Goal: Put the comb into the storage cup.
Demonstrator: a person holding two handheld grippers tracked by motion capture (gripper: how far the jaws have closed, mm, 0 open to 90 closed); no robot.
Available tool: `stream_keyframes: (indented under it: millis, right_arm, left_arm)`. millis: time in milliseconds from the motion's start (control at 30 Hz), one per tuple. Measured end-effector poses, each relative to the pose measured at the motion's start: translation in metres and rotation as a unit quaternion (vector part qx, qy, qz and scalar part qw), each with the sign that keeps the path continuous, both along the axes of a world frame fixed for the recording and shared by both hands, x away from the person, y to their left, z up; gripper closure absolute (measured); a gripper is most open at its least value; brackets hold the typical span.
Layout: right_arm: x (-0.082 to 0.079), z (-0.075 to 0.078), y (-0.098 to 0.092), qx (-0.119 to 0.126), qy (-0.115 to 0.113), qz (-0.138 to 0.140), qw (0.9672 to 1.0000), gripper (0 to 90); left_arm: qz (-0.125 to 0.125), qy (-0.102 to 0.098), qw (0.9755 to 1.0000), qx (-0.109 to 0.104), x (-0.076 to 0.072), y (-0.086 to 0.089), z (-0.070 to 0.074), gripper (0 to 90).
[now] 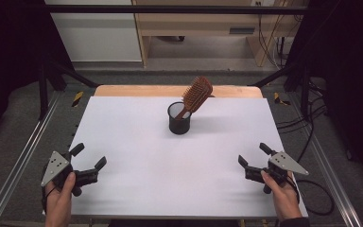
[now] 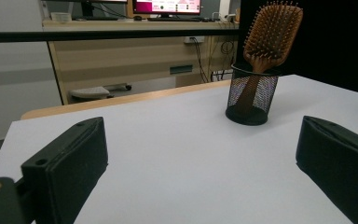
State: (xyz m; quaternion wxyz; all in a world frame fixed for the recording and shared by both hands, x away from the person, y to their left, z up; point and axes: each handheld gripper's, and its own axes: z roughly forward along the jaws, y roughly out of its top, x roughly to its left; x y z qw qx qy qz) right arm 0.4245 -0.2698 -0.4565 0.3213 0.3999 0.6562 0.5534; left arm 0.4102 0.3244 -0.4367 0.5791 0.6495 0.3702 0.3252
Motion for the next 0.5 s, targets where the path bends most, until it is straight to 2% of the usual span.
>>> stream_keyframes:
  millis: [500]
  right_arm:
    - [0.0, -0.0029, 0.0068, -0.001, -0.001, 0.015, 0.9999, 5.1]
  left_arm:
    - [-0.008, 0.001, 1.0, -0.003, 0.0004, -0.002, -0.0003, 2.2]
